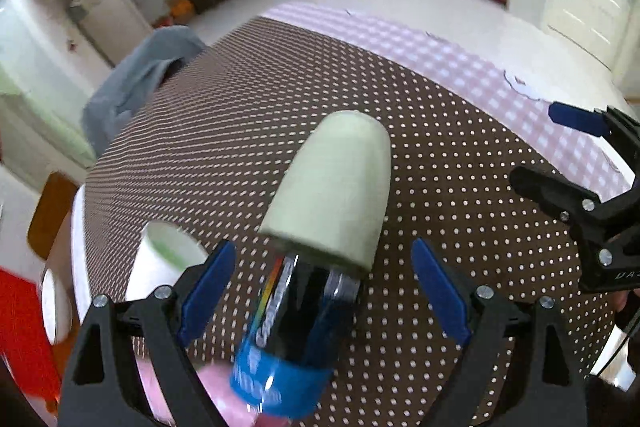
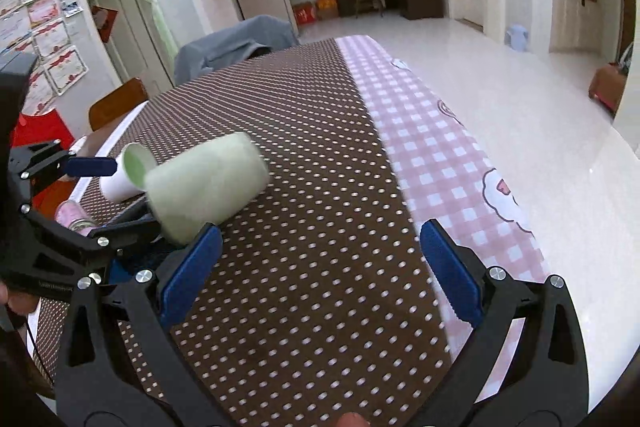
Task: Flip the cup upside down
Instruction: 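Reach the left gripper to the pale green cup and close on it, then lift the pale green cup with the left gripper and lower it upright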
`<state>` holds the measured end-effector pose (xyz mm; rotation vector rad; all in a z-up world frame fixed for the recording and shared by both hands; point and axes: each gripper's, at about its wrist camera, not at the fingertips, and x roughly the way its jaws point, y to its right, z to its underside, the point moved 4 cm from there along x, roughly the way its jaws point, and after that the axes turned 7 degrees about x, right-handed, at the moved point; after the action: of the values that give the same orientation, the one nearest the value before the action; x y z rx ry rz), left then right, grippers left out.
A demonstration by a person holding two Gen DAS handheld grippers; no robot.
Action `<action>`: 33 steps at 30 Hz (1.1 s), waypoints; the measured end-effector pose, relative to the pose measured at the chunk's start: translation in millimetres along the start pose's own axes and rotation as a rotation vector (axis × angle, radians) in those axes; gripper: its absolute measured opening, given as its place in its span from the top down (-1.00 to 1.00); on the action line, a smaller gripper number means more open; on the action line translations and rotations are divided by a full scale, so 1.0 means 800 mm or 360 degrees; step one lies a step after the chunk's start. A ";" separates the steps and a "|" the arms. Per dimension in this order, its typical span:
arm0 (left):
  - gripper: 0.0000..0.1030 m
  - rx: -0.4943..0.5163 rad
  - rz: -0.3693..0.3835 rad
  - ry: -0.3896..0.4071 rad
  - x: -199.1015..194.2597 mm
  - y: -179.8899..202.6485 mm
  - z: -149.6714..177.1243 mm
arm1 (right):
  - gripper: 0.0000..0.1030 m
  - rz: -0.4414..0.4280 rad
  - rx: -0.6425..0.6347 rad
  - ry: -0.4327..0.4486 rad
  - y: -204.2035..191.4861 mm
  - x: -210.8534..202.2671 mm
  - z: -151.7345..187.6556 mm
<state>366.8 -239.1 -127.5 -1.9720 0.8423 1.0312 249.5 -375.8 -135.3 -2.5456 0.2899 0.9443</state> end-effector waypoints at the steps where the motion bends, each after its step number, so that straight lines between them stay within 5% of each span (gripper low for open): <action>1: -0.71 0.0025 0.0022 -0.0036 0.008 -0.002 -0.006 | -0.88 0.0004 0.0004 -0.0010 0.002 0.004 -0.001; 17: -0.71 0.0220 0.0251 -0.0443 0.102 -0.012 -0.052 | -0.88 -0.0009 0.0077 -0.0063 0.022 0.034 -0.010; 20: -0.48 0.0190 0.0284 -0.0446 0.111 -0.014 -0.061 | -0.88 -0.0008 0.0086 -0.0060 0.025 0.033 -0.010; 33: -0.47 0.0019 0.0179 -0.0221 0.076 -0.025 -0.090 | -0.88 0.0005 0.0136 -0.0003 0.038 -0.001 -0.005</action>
<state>437.7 -301.9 -145.4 -1.8369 0.8882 1.2100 241.7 -404.6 -140.9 -2.4670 0.3271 0.9154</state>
